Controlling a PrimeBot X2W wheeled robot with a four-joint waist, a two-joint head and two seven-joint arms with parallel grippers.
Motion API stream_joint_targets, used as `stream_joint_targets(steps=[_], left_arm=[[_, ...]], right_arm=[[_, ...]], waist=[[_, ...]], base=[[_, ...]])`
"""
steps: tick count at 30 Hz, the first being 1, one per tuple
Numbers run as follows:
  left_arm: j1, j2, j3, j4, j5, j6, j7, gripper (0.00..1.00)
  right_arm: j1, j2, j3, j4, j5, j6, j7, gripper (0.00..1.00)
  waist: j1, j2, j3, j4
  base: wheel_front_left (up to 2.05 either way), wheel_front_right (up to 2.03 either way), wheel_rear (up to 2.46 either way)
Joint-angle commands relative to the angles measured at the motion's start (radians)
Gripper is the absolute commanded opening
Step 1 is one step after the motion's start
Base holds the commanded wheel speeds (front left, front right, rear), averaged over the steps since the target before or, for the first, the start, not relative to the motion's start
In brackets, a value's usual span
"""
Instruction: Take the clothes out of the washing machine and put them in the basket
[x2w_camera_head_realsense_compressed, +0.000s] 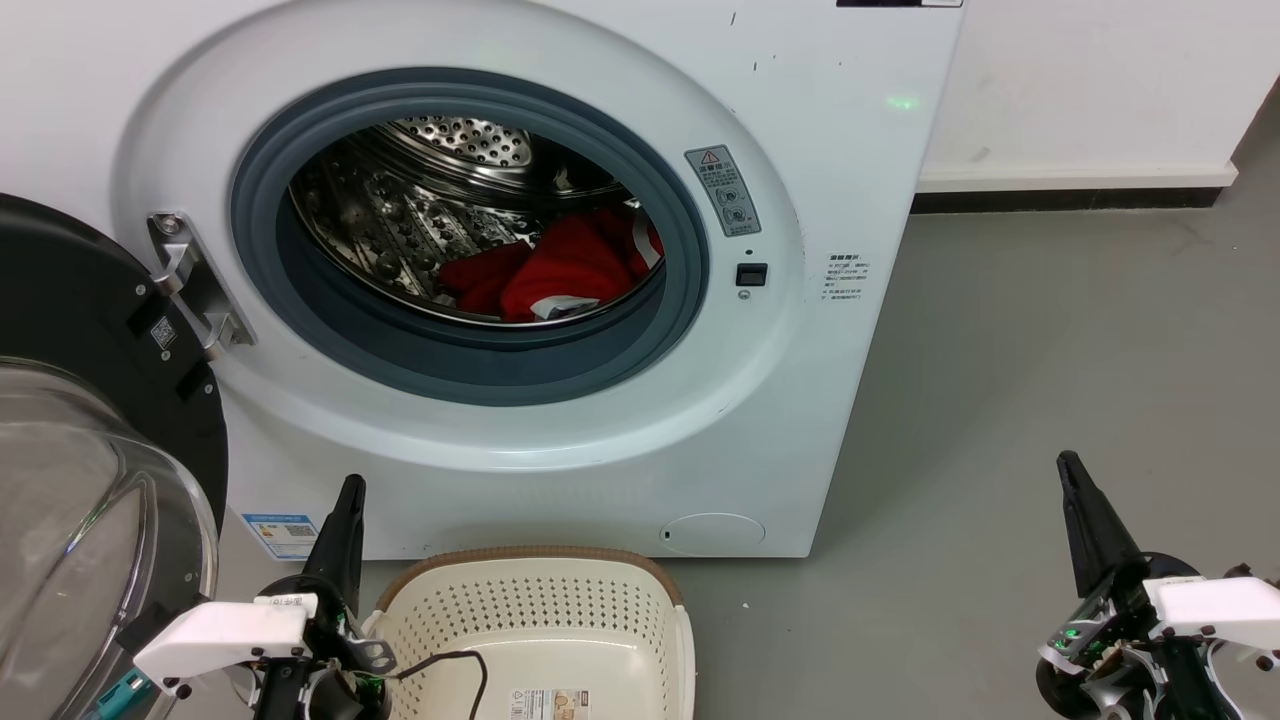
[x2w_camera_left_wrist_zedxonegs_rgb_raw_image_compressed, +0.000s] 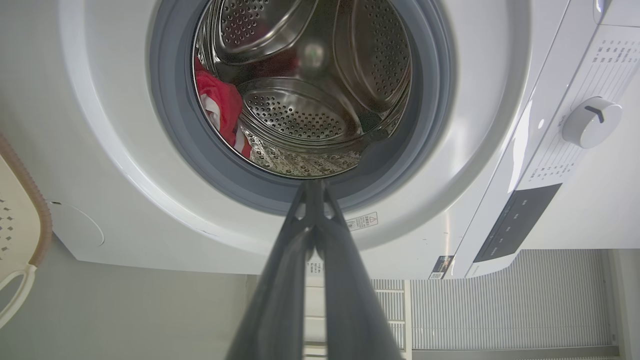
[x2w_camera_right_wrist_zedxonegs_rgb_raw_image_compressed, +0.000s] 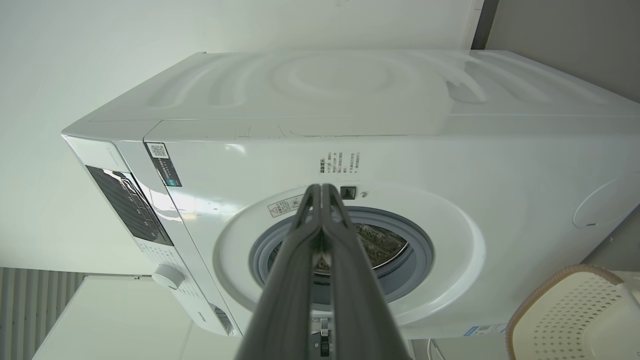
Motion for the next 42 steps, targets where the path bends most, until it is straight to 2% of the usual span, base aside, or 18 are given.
stream_joint_targets(steps=[1, 19, 20, 28, 36, 42], left_arm=[[-0.008, 0.003, 0.002, 0.000, 0.000, -0.003, 0.002, 0.00], [-0.008, 0.003, 0.002, 0.000, 0.000, -0.003, 0.002, 0.00], [0.000, 0.000, 0.000, 0.000, 0.000, 0.000, 0.000, 1.00], [0.028, -0.004, -0.005, 0.006, 0.024, 0.000, -0.026, 1.00], [0.033, -0.003, 0.013, -0.027, 0.133, 0.001, -0.065, 1.00], [0.039, -0.003, 0.018, -0.068, 0.237, 0.021, -0.093, 1.00]], right_arm=[[-0.013, 0.003, 0.000, 0.001, -0.004, 0.000, 0.000, 0.00], [-0.013, 0.003, 0.000, 0.001, -0.004, 0.000, 0.000, 0.00], [0.000, 0.000, 0.000, 0.000, 0.000, 0.000, 0.000, 1.00], [0.029, 0.001, 0.001, 0.019, -0.023, 0.000, -0.026, 1.00], [0.042, 0.001, -0.007, -0.017, -0.143, 0.000, -0.065, 1.00], [0.052, 0.001, -0.009, -0.056, -0.253, 0.000, -0.092, 1.00]], waist=[[0.0000, 0.0000, 0.000, 0.000], [0.0000, 0.0000, 0.000, 0.000], [0.0000, 0.0000, 0.000, 0.000], [0.0000, 0.0000, 0.001, 0.000], [0.0000, 0.0000, 0.002, 0.001], [0.0000, 0.0000, 0.004, 0.001]], base=[[0.00, 0.00, 0.00], [0.00, 0.00, 0.00], [0.00, 0.00, 0.00], [0.00, 0.00, 0.00], [0.00, 0.00, 0.00], [0.00, 0.00, 0.00]])
